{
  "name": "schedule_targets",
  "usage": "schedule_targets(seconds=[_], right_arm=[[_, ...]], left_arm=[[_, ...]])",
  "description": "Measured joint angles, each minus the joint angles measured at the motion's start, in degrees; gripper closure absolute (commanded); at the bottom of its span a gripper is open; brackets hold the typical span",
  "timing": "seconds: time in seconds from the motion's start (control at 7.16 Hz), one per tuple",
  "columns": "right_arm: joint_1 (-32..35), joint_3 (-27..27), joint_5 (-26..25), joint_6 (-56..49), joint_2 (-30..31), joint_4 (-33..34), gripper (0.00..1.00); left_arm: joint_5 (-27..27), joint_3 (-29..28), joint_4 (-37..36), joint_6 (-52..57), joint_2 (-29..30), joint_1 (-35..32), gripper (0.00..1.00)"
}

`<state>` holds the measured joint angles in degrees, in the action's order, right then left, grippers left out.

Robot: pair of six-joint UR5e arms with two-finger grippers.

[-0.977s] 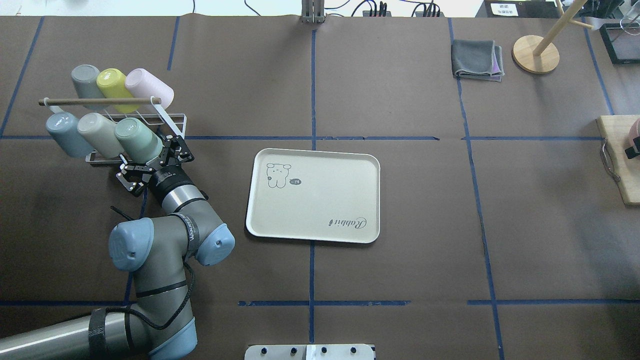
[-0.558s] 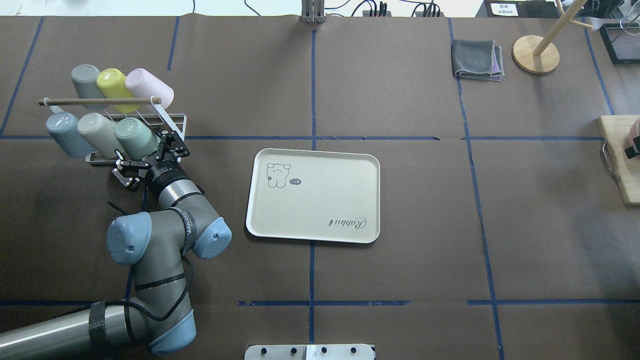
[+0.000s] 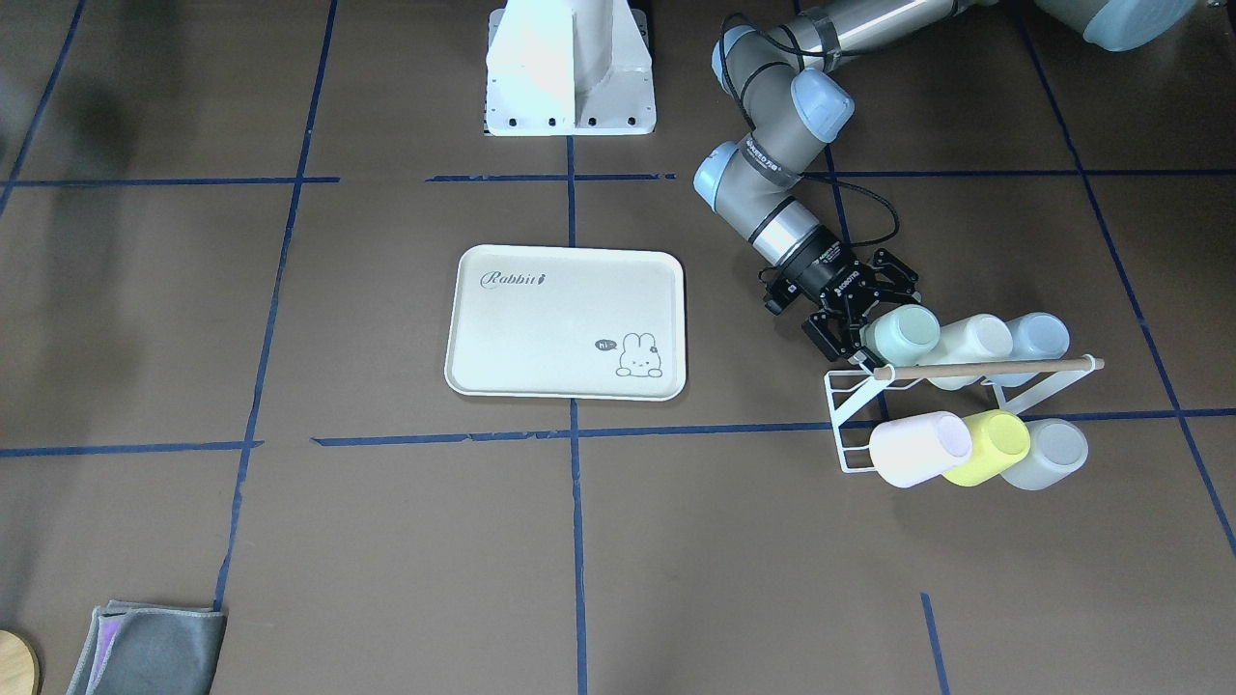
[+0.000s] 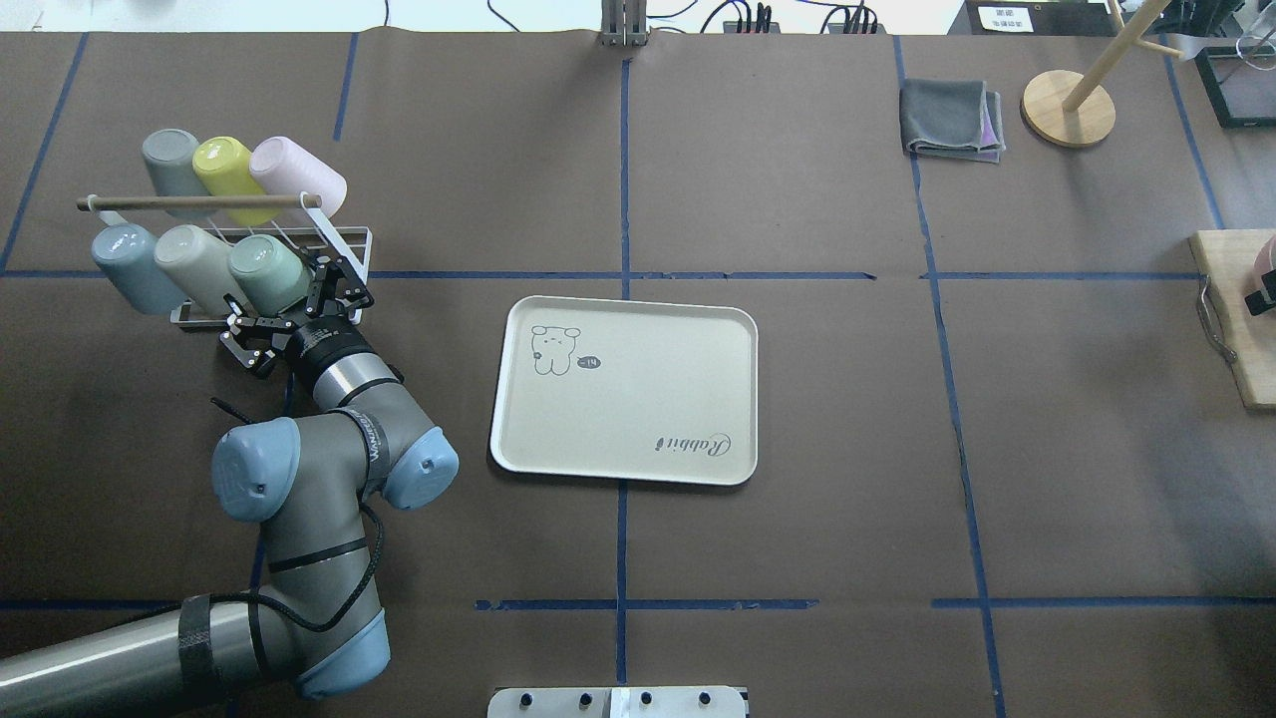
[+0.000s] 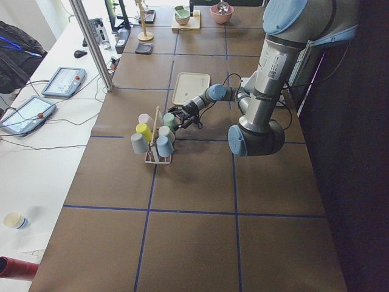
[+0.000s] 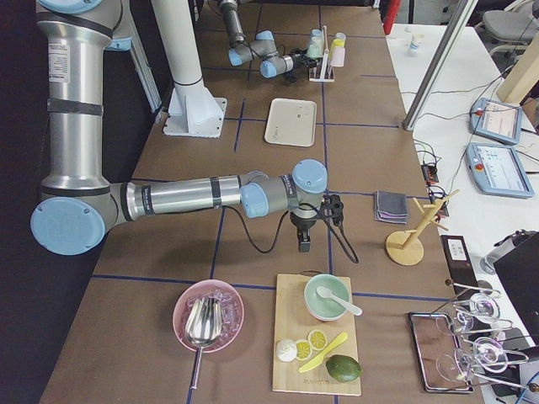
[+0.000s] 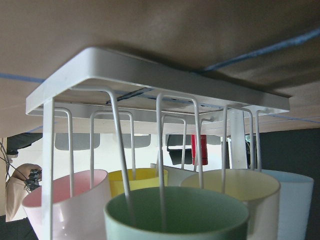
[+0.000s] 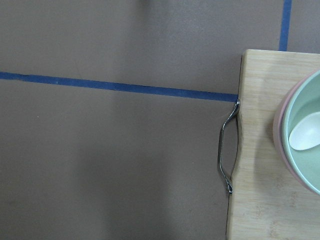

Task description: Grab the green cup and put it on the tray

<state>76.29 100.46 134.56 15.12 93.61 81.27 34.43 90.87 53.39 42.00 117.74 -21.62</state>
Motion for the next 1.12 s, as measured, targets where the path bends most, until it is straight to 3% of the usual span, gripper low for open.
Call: schedule_targets(seconds=[0.84,1.12], right_arm=[[0.0,0.0,0.2,0.0,0.2,0.0,0.0],[0.0,0.0,0.2,0.0,0.2,0.0,0.0]], left_arm=[[-0.5,-1.0,1.2,0.7,0.0,-0.4,0.05],[-0.7,-0.8,1.1,1.3,0.0,-1.2,0.2]])
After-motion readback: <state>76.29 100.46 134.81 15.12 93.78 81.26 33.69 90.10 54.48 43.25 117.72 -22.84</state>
